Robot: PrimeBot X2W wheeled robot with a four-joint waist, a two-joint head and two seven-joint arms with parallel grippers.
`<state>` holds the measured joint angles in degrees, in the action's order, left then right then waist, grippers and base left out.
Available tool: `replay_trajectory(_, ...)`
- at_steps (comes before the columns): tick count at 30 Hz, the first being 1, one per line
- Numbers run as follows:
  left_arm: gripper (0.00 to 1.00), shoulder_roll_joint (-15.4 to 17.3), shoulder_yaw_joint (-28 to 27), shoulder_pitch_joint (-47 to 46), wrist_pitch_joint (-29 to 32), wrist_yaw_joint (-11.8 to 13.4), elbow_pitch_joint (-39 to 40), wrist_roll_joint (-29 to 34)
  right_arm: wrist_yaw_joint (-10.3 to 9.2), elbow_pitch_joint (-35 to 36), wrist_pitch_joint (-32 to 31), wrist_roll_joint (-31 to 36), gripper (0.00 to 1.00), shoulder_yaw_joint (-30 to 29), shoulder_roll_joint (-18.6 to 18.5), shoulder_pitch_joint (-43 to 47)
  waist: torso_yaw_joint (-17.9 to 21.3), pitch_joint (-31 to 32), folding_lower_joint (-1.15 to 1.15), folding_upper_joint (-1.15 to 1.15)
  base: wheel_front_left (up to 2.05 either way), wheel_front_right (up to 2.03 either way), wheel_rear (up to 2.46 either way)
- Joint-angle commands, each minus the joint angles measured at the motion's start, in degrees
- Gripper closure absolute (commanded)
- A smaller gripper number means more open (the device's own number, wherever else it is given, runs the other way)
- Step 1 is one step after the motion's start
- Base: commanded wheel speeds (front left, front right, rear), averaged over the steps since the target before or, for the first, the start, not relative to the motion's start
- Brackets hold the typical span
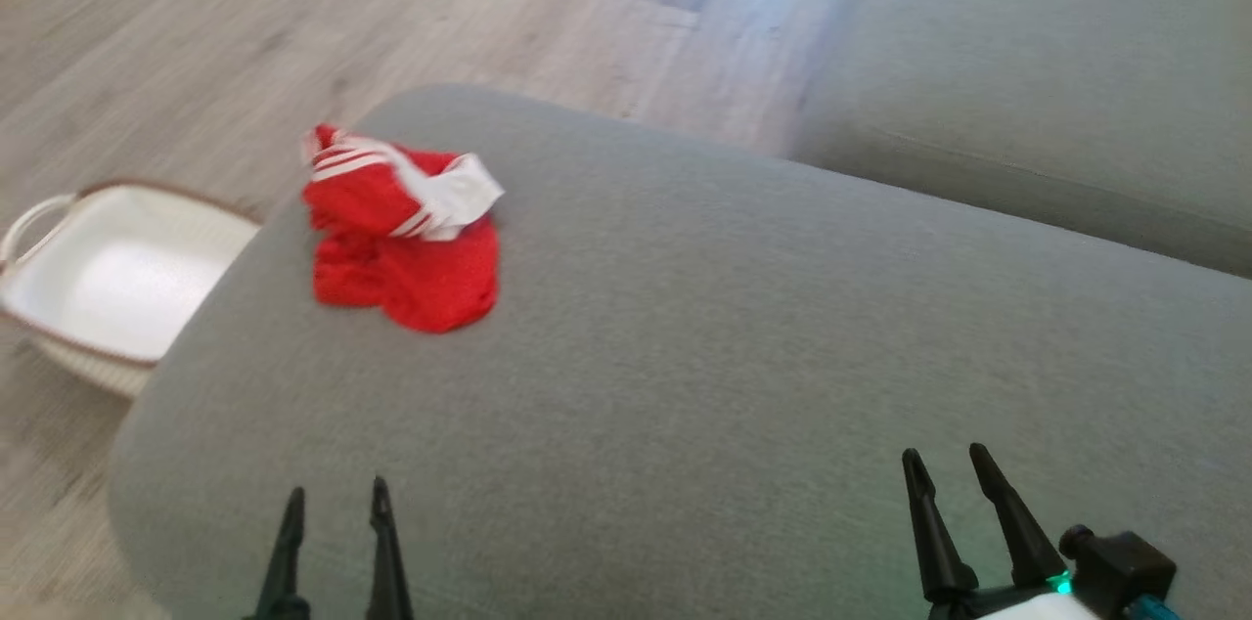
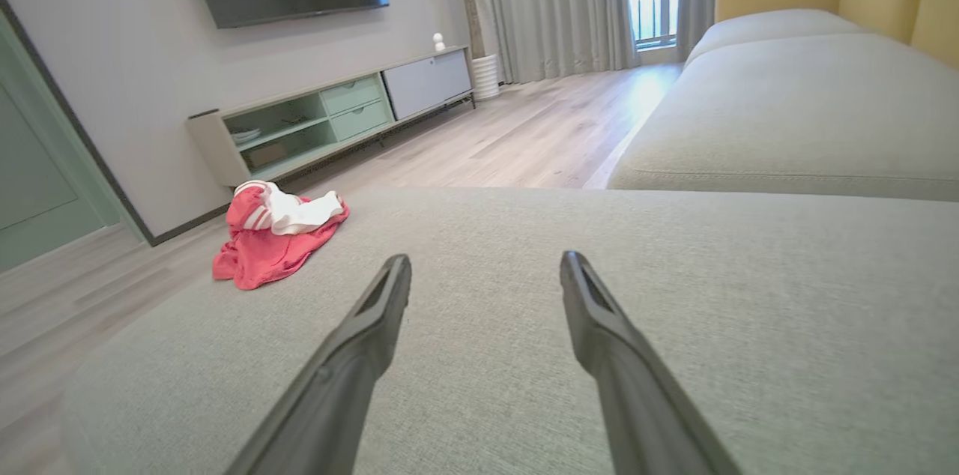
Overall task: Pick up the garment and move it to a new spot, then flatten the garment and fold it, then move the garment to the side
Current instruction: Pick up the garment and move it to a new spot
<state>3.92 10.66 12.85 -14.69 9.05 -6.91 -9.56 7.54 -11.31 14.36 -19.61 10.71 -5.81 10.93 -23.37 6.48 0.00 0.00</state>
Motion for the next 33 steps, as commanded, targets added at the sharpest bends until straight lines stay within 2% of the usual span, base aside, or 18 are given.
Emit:
replay_trajectory(1, 0.0, -0.05, -2.99, -3.13, -0.31, 0.24, 2.66, 0.39, -0.05, 1.78, 0.63, 0.12, 0.0, 0.94, -0.76, -3.3, -2.73, -1.55, 0.0, 0.0, 0.0, 0.0, 0.0)
replay_trajectory(6, 0.0, 0.32, -4.8, -4.13, -0.31, 0.01, 3.83, 0.78, -0.05, 1.87, 0.63, 0.15, 0.0, 0.71, -1.73, -3.54, -4.07, -3.14, 0.0, 0.0, 0.0, 0.0, 0.0)
replay_trajectory(10, 0.0, 2.04, -4.9, -9.25, -0.31, -1.15, 4.33, 2.29, -0.05, 2.14, 0.63, 0.66, 0.0, 0.59, -3.21, -3.31, -4.57, -6.21, 0.0, 0.0, 0.0, 0.0, 0.0)
replay_trajectory(15, 0.0, 4.9, -5.95, -23.03, -0.27, -2.58, 5.06, 3.69, -0.05, 3.13, 0.63, 1.52, 0.0, 1.43, -8.16, -6.66, -3.33, -14.46, 0.0, 0.0, 0.0, 0.0, 0.0)
replay_trajectory(18, 0.0, 6.93, -6.74, -33.87, 2.35, -4.13, 2.42, 3.28, -0.05, 3.81, 0.63, 1.8, 0.0, 1.79, -11.78, -8.96, -2.76, -19.69, 0.0, 0.0, 0.0, 0.0, 0.0)
replay_trajectory(22, 0.0, 9.18, -7.56, -48.62, 9.1, -5.76, -4.45, 2.37, -0.05, 5.5, 0.27, 1.95, 0.0, 1.26, -16.48, -11.64, -1.95, -25.9, 0.0, 0.0, 0.0, 0.0, 0.0)
replay_trajectory(26, 0.0, 10.19, -8.67, -60.81, 19.33, -8.29, -17.25, -1.29, -0.05, 8.43, -1.24, 1.61, 0.0, 0.47, -20.17, -13.84, -0.72, -30.38, 0.0, 0.0, 0.0, 0.0, 0.0)
replay_trajectory(29, 0.0, 10.73, -9.97, -66.91, 25.37, -9.96, -26.93, -4.44, -0.05, 10.14, -2.36, 1.24, 0.0, 0.75, -21.87, -15.15, 0.65, -32.32, 0.0, 0.0, 0.0, 0.0, 0.0)
replay_trajectory(33, 0.0, 12.06, -10.16, -70.34, 31.47, -11.44, -38.19, -6.01, -0.05, 11.41, -3.58, 0.82, 0.0, 0.84, -22.66, -15.98, 2.15, -33.97, 0.0, 0.0, 0.0, 0.0, 0.0)
